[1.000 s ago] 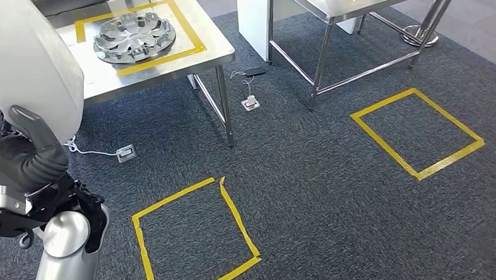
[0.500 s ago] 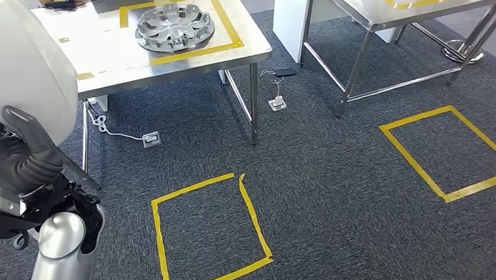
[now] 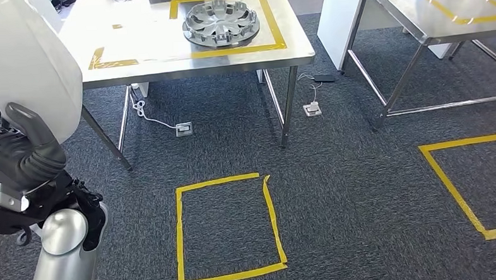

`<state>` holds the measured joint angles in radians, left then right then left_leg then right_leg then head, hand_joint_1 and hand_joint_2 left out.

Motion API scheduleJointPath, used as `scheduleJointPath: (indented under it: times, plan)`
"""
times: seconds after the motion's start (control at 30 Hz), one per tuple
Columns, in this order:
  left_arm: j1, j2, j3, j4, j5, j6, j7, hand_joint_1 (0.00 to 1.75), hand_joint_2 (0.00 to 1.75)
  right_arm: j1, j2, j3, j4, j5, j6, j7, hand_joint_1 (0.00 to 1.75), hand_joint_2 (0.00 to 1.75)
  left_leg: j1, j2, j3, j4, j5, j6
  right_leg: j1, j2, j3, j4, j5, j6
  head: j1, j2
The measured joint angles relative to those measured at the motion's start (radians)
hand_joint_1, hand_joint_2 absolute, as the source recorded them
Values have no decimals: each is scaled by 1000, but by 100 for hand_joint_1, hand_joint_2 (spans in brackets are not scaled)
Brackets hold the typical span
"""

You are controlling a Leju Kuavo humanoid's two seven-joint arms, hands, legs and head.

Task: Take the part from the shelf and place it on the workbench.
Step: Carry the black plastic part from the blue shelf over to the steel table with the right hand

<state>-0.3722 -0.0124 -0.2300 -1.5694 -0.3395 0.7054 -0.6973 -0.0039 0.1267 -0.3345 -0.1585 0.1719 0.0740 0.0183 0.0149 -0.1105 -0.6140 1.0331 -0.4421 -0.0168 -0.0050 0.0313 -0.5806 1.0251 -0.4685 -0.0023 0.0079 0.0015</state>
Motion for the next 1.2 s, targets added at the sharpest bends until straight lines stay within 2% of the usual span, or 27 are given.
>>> scheduleJointPath:
  times: [0.07, 0.13, 0.17, 0.2, 0.23, 0.27, 0.33, 0.4, 0.43, 0.47, 0.5, 0.53, 0.57, 0.63, 0.67, 0.7, 0.8, 0.9, 1.0, 1.03, 1.1, 1.13, 1.17, 1.2]
  plan:
    - [-1, 2, -1, 1, 2, 0, 0, 175, 175, -1, 1, 0, 0, -1, 0, -4, 0, 0, -3, 38, -19, 37, -24, -9, -5, -19, 5, -10, 5, -13, -5, 0]
    - [-1, 2, -2, 2, 3, 0, 0, 175, 175, 1, 2, 0, 0, -1, -1, -8, 0, 0, -4, 86, -72, 151, -85, -16, -6, -39, 7, -13, 5, -21, -11, 0]
    - [0, 2, -3, 3, 2, 0, 0, 175, 175, 3, 2, 0, 0, -1, -1, -9, 0, 0, -2, 96, -102, 216, -113, -19, -6, -51, 7, -13, 5, -22, -12, 0]
    - [2, 2, -3, 3, 2, 0, 0, 175, 175, 5, 2, 0, 0, -1, 0, -10, 0, 0, 1, 100, -123, 260, -126, -23, -6, -62, 7, -13, 4, -22, -12, 0]
    - [4, 2, -3, 4, 1, 0, 0, 175, 175, 6, 2, 0, 0, -1, 0, -12, 0, 0, 3, 103, -125, 267, -119, -26, -7, -73, 7, -12, 3, -22, -12, 0]
    - [6, 2, -3, 3, -1, 0, 0, 175, 175, 6, 2, 0, 0, -1, 1, -12, 0, 0, 6, 109, -108, 236, -95, -29, -8, -83, 8, -11, 2, -19, -12, 0]
    - [6, 2, -3, 2, -4, 0, 0, 175, 175, 6, 3, 0, 0, -1, 2, -14, 0, 0, 7, 145, -36, 104, -39, -32, -7, -101, 11, -6, -5, -10, -13, 0]
    - [6, 1, -3, 0, -5, 0, 0, 175, 175, 6, 3, 0, 0, -2, 2, -15, 0, 0, 5, 171, 8, 19, -18, -19, -1, -114, 12, 2, -12, 3, -12, 0]
    - [8, 1, -3, -1, -5, 0, 0, 175, 175, 6, 2, 0, 0, -3, 2, -14, 0, 0, 2, 172, 11, 11, -21, -10, 2, -119, 12, 3, -14, 8, -10, 0]
    - [10, 2, -3, -2, -6, 0, 0, 175, 175, 6, 3, -1, 0, -6, 2, -13, 0, 0, 2, 160, 9, 12, -19, 1, 2, -126, 13, 3, -15, 13, -8, 0]
    - [13, 2, -2, -5, -7, 0, 0, 175, 175, 6, 3, -1, 0, -11, 2, -11, 0, 0, 2, 153, 8, 12, -18, 8, 1, -126, 14, 3, -16, 19, -7, 0]
    - [16, 3, -2, -8, -8, 0, 0, 175, 175, 7, 3, -2, 0, -15, 2, -10, 0, 0, 1, 147, 7, 12, -16, 12, 0, -122, 15, 1, -17, 20, -6, 0]
    - [19, 3, -1, -11, -10, 0, 0, 175, 175, 7, 3, -4, 0, -20, 3, -10, 0, 0, 1, 142, 7, 12, -15, 15, -1, -117, 16, 1, -18, 13, -5, 0]
    - [25, 2, -1, -16, -12, 0, 0, 175, 175, 6, 2, -7, 0, -25, 5, -10, 0, 0, 0, 137, 8, 13, -15, 16, 0, -106, 17, -2, -17, -11, -2, 0]
    - [27, 2, 0, -17, -12, 0, 0, 175, 175, 6, 2, -9, 0, -28, 5, -10, 0, 0, -1, 135, 8, 13, -15, 17, 0, -106, 18, -2, -15, -19, -2, 0]
    - [30, 2, 0, -20, -13, 0, 0, 175, 175, 6, 2, -11, 0, -31, 6, -10, 0, 0, -2, 134, 7, 13, -16, 18, 0, -106, 19, -3, -13, -19, -2, 0]
    - [36, 2, 2, -28, -16, 0, 0, 175, 175, 7, 3, -16, 0, -36, 5, -6, 0, 0, -4, 135, 6, 13, -16, 20, -2, -106, 19, -7, -9, -4, -1, 0]
    - [41, 2, 4, -39, -17, 0, 0, 175, 175, 8, 3, -22, 0, -37, 3, 1, 0, 0, -7, 136, 3, 15, -17, 21, -5, -105, 19, -11, -6, 23, -1, 0]
    - [44, 4, 10, -50, -18, 0, 0, 175, 175, 7, 5, -25, 0, -37, 1, 4, 0, 0, -10, 134, 3, 5, -16, 35, -10, -111, 24, -21, -3, 43, -2, 0]
    - [44, 3, 13, -54, -18, 0, 0, 175, 175, 6, 6, -25, 0, -37, 1, 4, 0, 0, -7, 132, 10, -7, -11, 41, -11, -104, 25, -18, -7, 47, -2, 0]
    - [43, 2, 16, -60, -21, 0, -1, 175, 175, 6, 7, -25, 0, -37, -1, 4, 0, 0, 1, 128, 25, -30, 3, 46, -11, -70, 3, 38, -45, 47, -1, 0]
    - [43, 0, 17, -61, -22, 0, -1, 175, 175, 6, 7, -25, 0, -37, -2, 4, 0, 0, 2, 126, 27, -34, 5, 46, -13, -51, -24, 99, -78, 46, -1, 0]
    - [44, 0, 17, -61, -22, 0, -1, 175, 175, 7, 7, -25, 0, -37, -2, 4, 0, 0, 3, 122, 26, -34, 7, 46, -14, -41, -60, 169, -112, 47, -1, 0]
    - [46, -1, 18, -61, -23, 0, 0, 175, 175, 8, 7, -25, 0, -37, -2, 5, 0, 0, 4, 118, 25, -33, 7, 43, -16, -37, -91, 229, -133, 48, 0, 0]
